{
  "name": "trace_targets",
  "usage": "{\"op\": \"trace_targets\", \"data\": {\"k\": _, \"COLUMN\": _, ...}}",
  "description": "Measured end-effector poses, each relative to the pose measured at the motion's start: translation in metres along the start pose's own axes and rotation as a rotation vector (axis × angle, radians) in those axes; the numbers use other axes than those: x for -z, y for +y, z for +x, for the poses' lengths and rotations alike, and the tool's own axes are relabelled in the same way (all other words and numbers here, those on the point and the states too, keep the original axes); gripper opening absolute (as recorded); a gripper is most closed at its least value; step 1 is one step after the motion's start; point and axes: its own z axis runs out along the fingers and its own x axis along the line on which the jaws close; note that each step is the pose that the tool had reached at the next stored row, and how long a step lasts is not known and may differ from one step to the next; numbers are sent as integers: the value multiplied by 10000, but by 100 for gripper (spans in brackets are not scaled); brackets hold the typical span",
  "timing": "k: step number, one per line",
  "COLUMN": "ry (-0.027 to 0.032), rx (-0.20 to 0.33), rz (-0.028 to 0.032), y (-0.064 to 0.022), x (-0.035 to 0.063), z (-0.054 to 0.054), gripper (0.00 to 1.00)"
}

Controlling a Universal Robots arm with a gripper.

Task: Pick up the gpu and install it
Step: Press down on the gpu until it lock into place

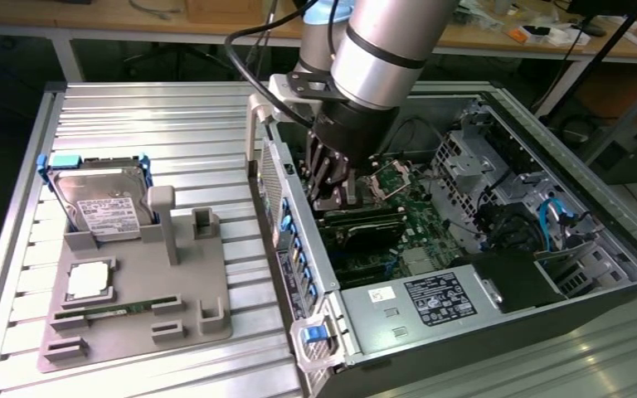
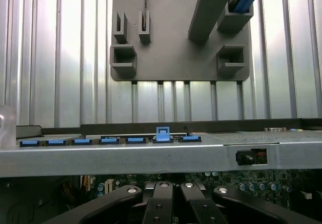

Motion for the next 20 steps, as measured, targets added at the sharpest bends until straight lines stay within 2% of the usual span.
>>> {"op": "trace_targets", "data": {"k": 13, "ry": 7, "rx": 0, "rz": -3, "y": 1, "x": 7, "z": 1, "gripper": 11}}
{"op": "trace_targets", "data": {"k": 17, "ry": 8, "rx": 0, "rz": -4, "y": 7, "x": 45, "z": 2, "gripper": 11}}
{"op": "trace_targets", "data": {"k": 19, "ry": 8, "rx": 0, "rz": -4, "y": 11, "x": 69, "z": 3, "gripper": 11}}
{"op": "trace_targets", "data": {"k": 20, "ry": 7, "rx": 0, "rz": -3, "y": 12, "x": 73, "z": 3, "gripper": 17}}
